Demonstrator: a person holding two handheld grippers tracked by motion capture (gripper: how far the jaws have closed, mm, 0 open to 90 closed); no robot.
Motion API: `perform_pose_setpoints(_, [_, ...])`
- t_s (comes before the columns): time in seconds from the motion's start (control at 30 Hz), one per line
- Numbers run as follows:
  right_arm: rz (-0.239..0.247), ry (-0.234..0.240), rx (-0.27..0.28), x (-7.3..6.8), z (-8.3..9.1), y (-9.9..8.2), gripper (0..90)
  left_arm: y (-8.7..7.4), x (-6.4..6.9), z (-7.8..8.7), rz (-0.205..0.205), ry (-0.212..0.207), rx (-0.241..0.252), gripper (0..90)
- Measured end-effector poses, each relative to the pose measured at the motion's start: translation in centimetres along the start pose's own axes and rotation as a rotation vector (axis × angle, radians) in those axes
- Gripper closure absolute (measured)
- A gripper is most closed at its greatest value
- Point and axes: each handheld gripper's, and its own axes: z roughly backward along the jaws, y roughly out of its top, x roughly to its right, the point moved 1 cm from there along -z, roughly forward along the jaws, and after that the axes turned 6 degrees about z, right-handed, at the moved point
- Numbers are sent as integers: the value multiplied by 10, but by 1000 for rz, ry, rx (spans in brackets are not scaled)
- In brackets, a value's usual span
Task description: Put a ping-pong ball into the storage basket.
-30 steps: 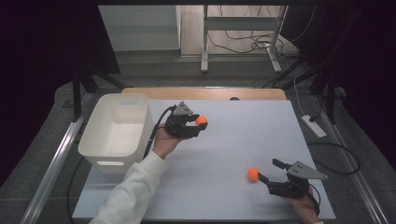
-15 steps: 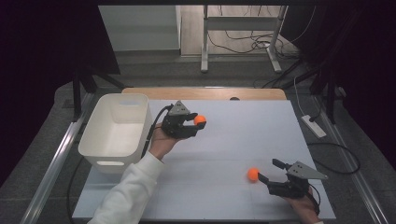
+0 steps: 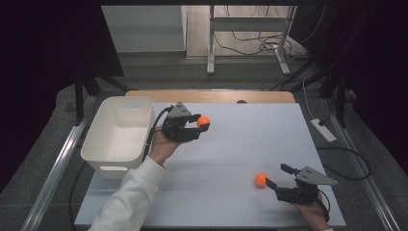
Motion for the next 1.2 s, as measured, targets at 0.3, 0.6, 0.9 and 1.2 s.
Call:
perform_pose_setpoints(0.3, [-3, -3, 2, 0, 0, 0, 178, 5, -1, 12, -3, 12, 26, 505])
perform_pose_setpoints(0.6, [-5, -4, 4, 0, 0, 0, 177, 8, -4, 25, 1, 24, 48, 505])
perform_pose_setpoints(0.9, [-5, -4, 4, 0, 0, 0, 177, 11, -7, 35, 3, 36, 63, 504])
perform_pose_setpoints(1.2, [-4, -6, 3, 1, 0, 0, 178, 12, -12, 44, 12, 52, 79, 504])
